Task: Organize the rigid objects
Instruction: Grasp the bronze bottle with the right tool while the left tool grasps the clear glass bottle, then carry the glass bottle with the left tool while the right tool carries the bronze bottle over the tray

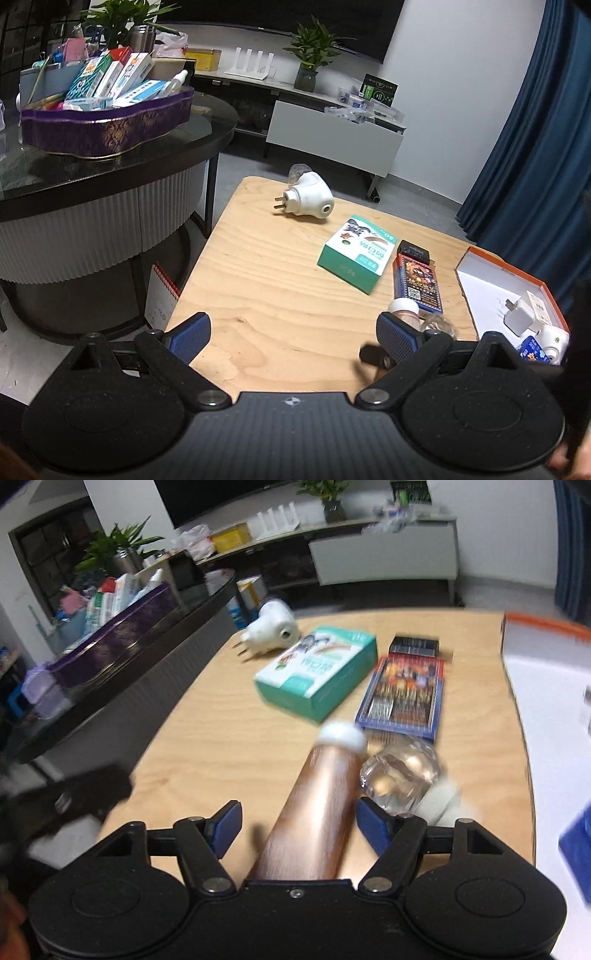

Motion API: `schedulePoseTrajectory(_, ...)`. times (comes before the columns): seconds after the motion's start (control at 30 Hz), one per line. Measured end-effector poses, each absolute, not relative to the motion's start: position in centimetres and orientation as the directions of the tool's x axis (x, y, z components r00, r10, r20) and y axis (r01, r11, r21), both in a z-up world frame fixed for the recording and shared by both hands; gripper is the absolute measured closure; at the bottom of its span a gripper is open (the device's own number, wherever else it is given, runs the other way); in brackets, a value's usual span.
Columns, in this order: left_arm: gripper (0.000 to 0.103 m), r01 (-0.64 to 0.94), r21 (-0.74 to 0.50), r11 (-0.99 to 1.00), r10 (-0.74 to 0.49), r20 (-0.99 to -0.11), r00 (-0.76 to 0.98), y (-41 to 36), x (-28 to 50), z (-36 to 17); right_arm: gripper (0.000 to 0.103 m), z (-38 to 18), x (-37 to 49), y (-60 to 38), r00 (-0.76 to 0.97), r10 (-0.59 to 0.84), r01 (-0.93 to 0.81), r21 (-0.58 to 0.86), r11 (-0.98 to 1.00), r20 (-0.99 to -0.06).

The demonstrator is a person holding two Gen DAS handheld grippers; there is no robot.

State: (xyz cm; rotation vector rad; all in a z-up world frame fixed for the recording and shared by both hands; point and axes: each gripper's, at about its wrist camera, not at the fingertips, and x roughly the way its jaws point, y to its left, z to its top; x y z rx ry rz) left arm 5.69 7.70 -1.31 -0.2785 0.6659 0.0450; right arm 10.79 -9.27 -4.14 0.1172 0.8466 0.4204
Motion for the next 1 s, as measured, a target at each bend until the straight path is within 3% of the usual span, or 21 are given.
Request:
schedulePoseTrajectory(0.03, 0.004, -0.13, -0.242, 0.962, -0.049, -0.618, 0.785, 7.8, 5.8, -1.4, 0.048, -4.2, 11.1, -8.9, 0.601, 0.384, -0.312, 0.237, 0.92, -0.7)
schedulePoseTrajectory(0.1, 0.004, -0.128, -0.247, 0.961, -0.056, -0.621, 0.782, 8.0, 5.9, -1.7, 0.056, -4.3, 11.5, -8.3, 0.618, 0.36, -0.321, 0.193, 0.927, -0.699)
schedulePoseTrajectory(0.33, 0.004, -0.11, -0.252, 0.961, -0.072, -0.616, 0.784, 7.8, 6.0, -1.8, 0.057, -2.7, 8.1, -9.5, 0.667, 0.384, -0.389, 0.142, 0.91, -0.638)
schedulePoseTrajectory(0.57, 0.004, 0.012, -0.259, 0.966, -0.17, -0.598, 0.783, 4.0, 6.8, -1.8, 0.057, 1.5, 5.0, -18.0, 0.796, 0.302, -0.264, 0.149, 0.953, -0.525)
schedulePoseTrajectory(0.8, 0.0, 0.158, -0.228, 0.961, -0.268, -0.62, 0.737, -2.4, 9.4, -3.7, 0.057, 2.6, 2.1, -25.3, 0.86, 0.198, -0.115, 0.2, 0.973, -0.471)
schedulePoseTrajectory(1.0, 0.002, 0.186, -0.12, 0.975, -0.22, -0.625, 0.749, -5.8, 11.5, -5.3, 0.057, 1.9, 1.6, -27.4, 0.865, 0.201, -0.094, 0.245, 0.965, -0.459)
